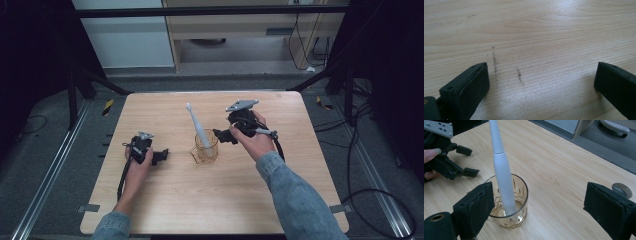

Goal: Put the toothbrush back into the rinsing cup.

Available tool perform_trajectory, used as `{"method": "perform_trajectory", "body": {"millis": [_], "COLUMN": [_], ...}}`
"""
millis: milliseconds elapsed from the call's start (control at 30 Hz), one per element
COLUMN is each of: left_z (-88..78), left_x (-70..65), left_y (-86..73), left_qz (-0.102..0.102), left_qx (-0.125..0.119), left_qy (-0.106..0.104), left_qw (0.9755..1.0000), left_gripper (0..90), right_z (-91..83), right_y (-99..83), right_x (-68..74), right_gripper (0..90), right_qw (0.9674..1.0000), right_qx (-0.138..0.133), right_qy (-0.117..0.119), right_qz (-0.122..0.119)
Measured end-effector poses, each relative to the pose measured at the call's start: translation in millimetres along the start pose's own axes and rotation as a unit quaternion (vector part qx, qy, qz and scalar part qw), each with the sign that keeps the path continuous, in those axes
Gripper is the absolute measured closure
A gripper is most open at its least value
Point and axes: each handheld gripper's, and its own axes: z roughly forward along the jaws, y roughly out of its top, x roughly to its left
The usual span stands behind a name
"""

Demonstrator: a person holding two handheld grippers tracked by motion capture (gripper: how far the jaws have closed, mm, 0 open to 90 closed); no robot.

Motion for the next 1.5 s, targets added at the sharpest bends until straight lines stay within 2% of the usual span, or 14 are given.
{"method": "perform_trajectory", "body": {"millis": [533, 900, 1100, 1500], "left_z": [0.0, -0.1, -0.1, -0.1], "left_x": [0.1, 0.1, 0.1, 0.1], "left_y": [0.0, 0.0, 0.0, 0.0], "left_qz": [0.001, 0.001, 0.001, 0.001], "left_qx": [0.000, 0.000, 0.000, 0.000], "left_qy": [0.000, 0.000, 0.000, 0.000], "left_qw": [1.0000, 1.0000, 1.0000, 1.0000], "left_gripper": [0.0, 0.0, 0.0, 0.0], "right_z": [-11.4, -16.7, -18.6, -19.7], "right_y": [-13.9, -28.3, -37.3, -52.3], "right_x": [-23.9, -45.0, -55.3, -64.6], "right_gripper": [8.1, 7.8, 7.9, 8.4], "right_qw": [0.9993, 0.9968, 0.9955, 0.9941], "right_qx": [-0.002, 0.000, 0.004, 0.011], "right_qy": [-0.029, -0.061, -0.073, -0.083], "right_qz": [0.024, 0.052, 0.060, 0.069]}}
